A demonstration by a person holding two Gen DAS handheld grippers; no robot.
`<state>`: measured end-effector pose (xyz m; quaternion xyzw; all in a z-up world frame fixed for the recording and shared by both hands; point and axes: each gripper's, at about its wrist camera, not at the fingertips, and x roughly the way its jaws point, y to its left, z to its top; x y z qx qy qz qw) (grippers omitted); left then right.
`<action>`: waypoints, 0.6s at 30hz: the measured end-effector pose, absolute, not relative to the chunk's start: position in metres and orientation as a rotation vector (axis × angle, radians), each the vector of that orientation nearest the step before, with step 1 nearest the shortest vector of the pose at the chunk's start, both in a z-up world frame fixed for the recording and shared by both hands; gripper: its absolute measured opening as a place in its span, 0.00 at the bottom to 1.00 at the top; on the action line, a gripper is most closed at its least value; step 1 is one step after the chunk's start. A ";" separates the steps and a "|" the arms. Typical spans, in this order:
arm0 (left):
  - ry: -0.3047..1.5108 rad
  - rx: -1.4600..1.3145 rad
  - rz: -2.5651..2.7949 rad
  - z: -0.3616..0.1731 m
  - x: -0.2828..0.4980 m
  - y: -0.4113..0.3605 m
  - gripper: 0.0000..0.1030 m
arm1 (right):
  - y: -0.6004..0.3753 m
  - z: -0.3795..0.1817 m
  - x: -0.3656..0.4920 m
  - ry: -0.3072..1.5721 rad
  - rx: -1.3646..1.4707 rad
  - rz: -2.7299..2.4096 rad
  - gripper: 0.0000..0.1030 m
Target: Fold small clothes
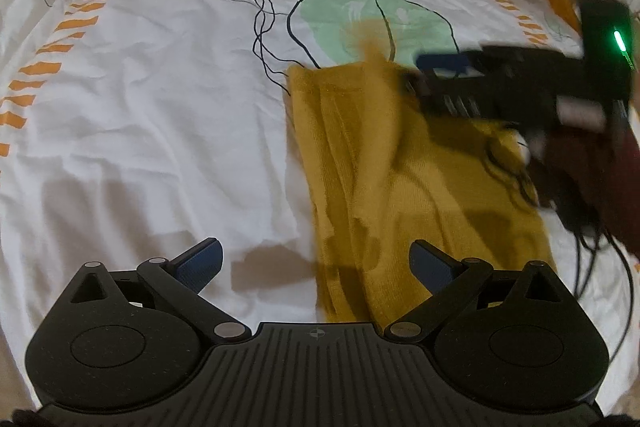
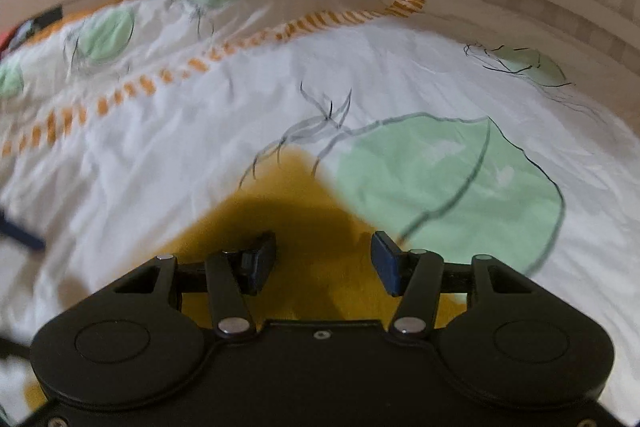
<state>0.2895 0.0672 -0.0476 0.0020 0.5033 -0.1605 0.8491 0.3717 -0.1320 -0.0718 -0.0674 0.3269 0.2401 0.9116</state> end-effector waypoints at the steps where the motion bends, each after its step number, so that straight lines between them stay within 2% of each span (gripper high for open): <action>1: 1.064 0.006 -0.338 -0.048 0.290 0.067 0.98 | -0.133 -0.069 0.378 0.670 -0.096 0.500 0.59; 5: 1.069 0.013 -0.344 -0.050 0.291 0.064 0.98 | -0.152 -0.061 0.381 0.653 0.067 0.498 0.59; 9: 1.069 0.001 -0.354 -0.051 0.292 0.066 0.98 | -0.187 -0.059 0.366 0.664 0.201 0.479 0.67; 12: 1.060 -0.011 -0.350 -0.050 0.292 0.068 0.98 | -0.214 -0.061 0.348 0.675 0.256 0.443 0.70; 18: 1.045 -0.057 -0.348 -0.052 0.289 0.071 0.98 | -0.262 -0.078 0.317 0.720 0.360 0.373 0.93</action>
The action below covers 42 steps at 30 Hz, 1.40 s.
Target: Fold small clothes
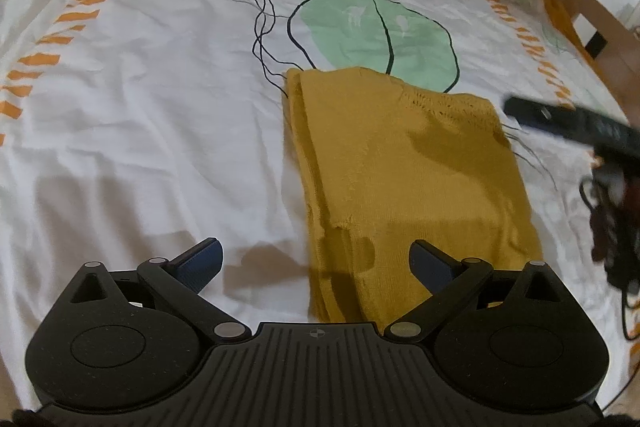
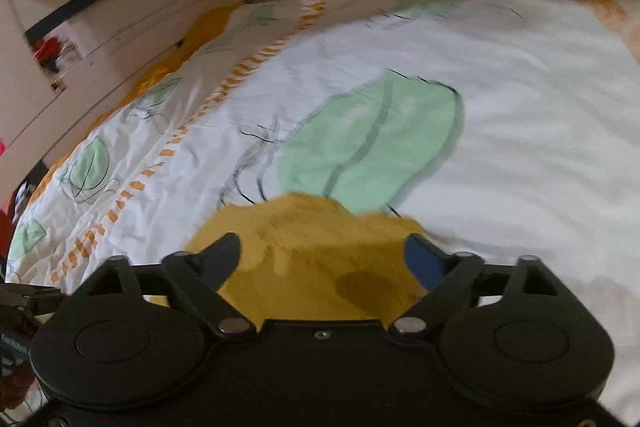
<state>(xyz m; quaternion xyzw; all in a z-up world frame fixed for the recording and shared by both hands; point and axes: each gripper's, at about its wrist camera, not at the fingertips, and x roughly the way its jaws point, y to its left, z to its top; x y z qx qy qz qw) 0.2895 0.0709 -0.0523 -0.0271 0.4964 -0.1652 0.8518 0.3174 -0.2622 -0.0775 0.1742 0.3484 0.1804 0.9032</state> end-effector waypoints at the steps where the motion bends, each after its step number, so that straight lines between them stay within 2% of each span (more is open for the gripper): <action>1: 1.050 -0.071 -0.361 -0.054 0.289 0.071 0.98 | -0.268 -0.081 0.315 0.726 0.380 0.364 0.96; 4: 1.092 -0.139 -0.421 -0.062 0.291 0.072 0.98 | -0.281 -0.088 0.306 0.742 0.426 0.342 0.99; 8: 1.125 -0.221 -0.457 -0.072 0.288 0.070 0.98 | -0.285 -0.097 0.303 0.761 0.479 0.359 1.00; 18: 1.158 -0.088 -0.462 -0.091 0.283 0.040 0.98 | -0.270 -0.123 0.317 0.836 0.550 0.470 1.00; 28: 1.061 -0.055 -0.476 -0.097 0.287 0.015 0.99 | -0.261 -0.133 0.338 0.850 0.673 0.546 1.00; 33: 1.078 -0.196 -0.532 -0.095 0.284 0.022 0.96 | -0.266 -0.135 0.332 0.836 0.702 0.563 1.00; 34: 1.085 -0.226 -0.542 -0.096 0.285 0.022 0.91 | -0.265 -0.134 0.330 0.834 0.689 0.568 1.00; 36: 1.085 -0.273 -0.569 -0.097 0.284 0.026 0.64 | -0.262 -0.133 0.329 0.837 0.666 0.569 1.00; 37: 1.079 -0.274 -0.563 -0.097 0.284 0.027 0.54 | -0.260 -0.132 0.329 0.839 0.659 0.564 0.97; 38: 1.077 -0.262 -0.546 -0.098 0.284 0.028 0.33 | -0.258 -0.131 0.329 0.844 0.657 0.557 0.89; 39: 1.079 -0.259 -0.540 -0.098 0.286 0.030 0.25 | -0.257 -0.131 0.330 0.859 0.654 0.547 0.56; 40: 1.085 -0.287 -0.551 -0.099 0.288 0.033 0.22 | -0.255 -0.131 0.332 0.894 0.653 0.515 0.43; 42: 1.105 -0.378 -0.570 -0.099 0.290 0.043 0.19 | -0.256 -0.130 0.329 0.912 0.685 0.501 0.43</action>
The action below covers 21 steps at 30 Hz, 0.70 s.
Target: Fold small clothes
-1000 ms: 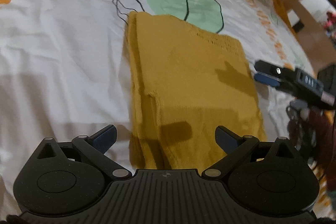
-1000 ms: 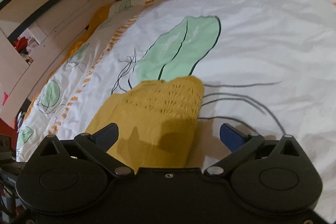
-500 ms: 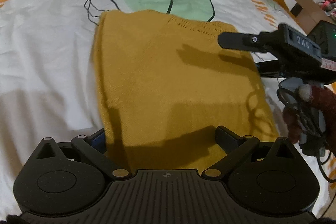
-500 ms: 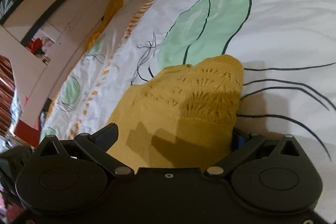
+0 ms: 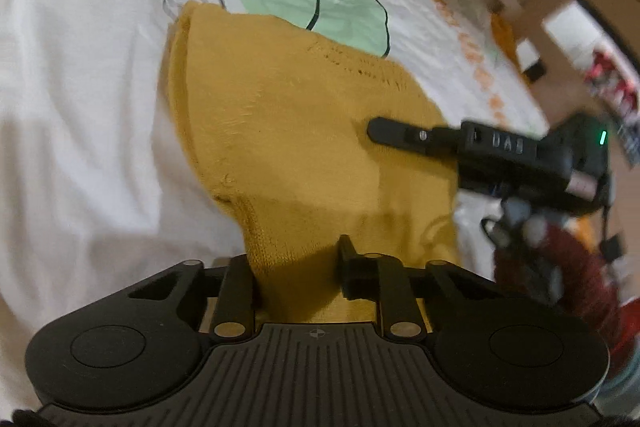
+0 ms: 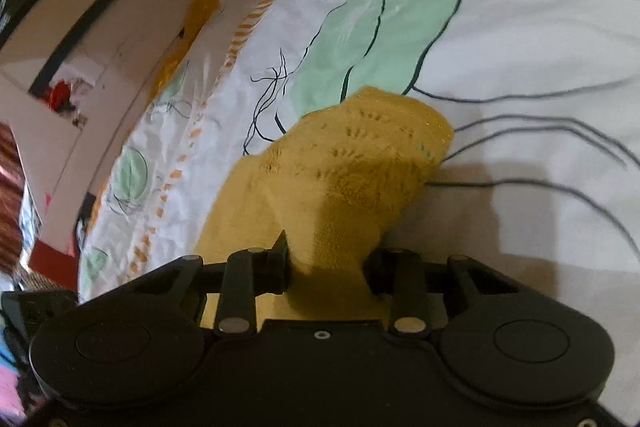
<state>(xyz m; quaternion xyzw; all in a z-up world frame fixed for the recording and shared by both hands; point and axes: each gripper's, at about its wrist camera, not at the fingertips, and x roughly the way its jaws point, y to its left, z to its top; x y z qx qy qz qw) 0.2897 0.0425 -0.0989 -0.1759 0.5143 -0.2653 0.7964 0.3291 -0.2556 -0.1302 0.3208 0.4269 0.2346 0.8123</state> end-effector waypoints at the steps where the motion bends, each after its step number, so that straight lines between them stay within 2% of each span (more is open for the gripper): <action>1: 1.108 -0.406 -0.577 -0.097 0.288 0.046 0.19 | -0.255 -0.126 0.326 0.916 0.676 0.484 0.42; 14: 1.147 -0.460 -0.723 -0.068 0.181 0.042 0.18 | -0.273 -0.076 0.200 0.974 0.681 0.422 0.40; 21: 1.136 -0.345 -0.524 -0.091 0.159 0.055 0.20 | -0.292 -0.079 0.152 0.904 0.638 0.271 0.42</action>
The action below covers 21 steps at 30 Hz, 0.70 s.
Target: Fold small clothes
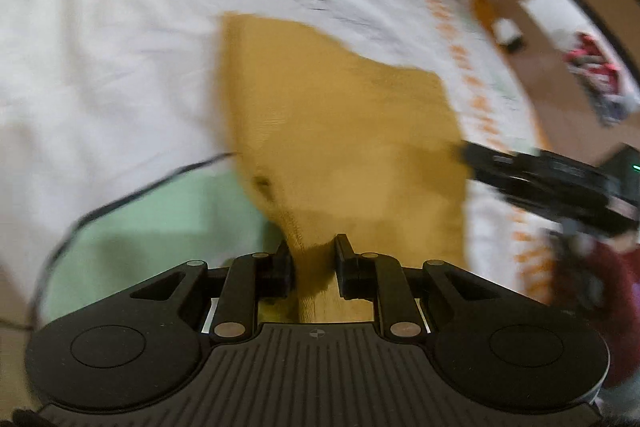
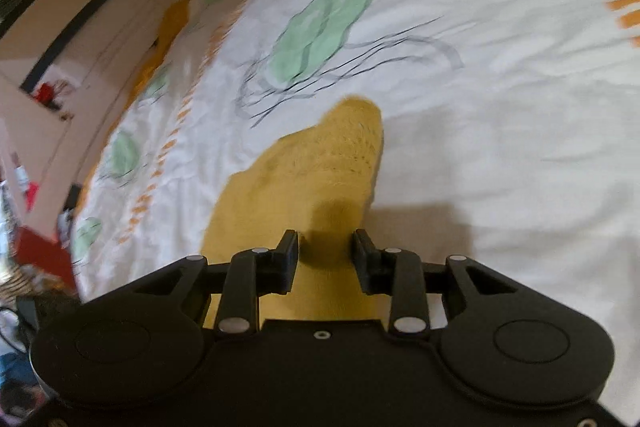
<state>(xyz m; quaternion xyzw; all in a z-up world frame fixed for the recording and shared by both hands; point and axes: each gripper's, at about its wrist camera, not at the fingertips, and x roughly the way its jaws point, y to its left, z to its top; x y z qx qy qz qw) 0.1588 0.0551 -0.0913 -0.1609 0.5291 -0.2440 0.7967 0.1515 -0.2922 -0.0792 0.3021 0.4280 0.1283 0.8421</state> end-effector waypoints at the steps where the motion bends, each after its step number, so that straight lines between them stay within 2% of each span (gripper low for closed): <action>1: 1.130 -0.336 -0.498 -0.095 0.159 0.059 0.22 | -0.292 -0.079 0.147 0.894 0.620 0.249 0.42; 5: 1.095 -0.322 -0.469 -0.091 0.159 0.060 0.24 | -0.287 -0.076 0.135 0.839 0.570 0.223 0.45; 7: 1.024 -0.242 -0.455 -0.079 0.147 0.056 0.24 | -0.283 -0.072 0.131 0.809 0.539 0.222 0.53; 12: 0.840 -0.123 -0.441 -0.050 0.129 0.043 0.25 | -0.273 -0.066 0.117 0.743 0.494 0.233 0.53; 21: 0.782 -0.039 -0.446 -0.046 0.151 0.014 0.29 | -0.255 -0.063 0.130 0.668 0.364 0.262 0.53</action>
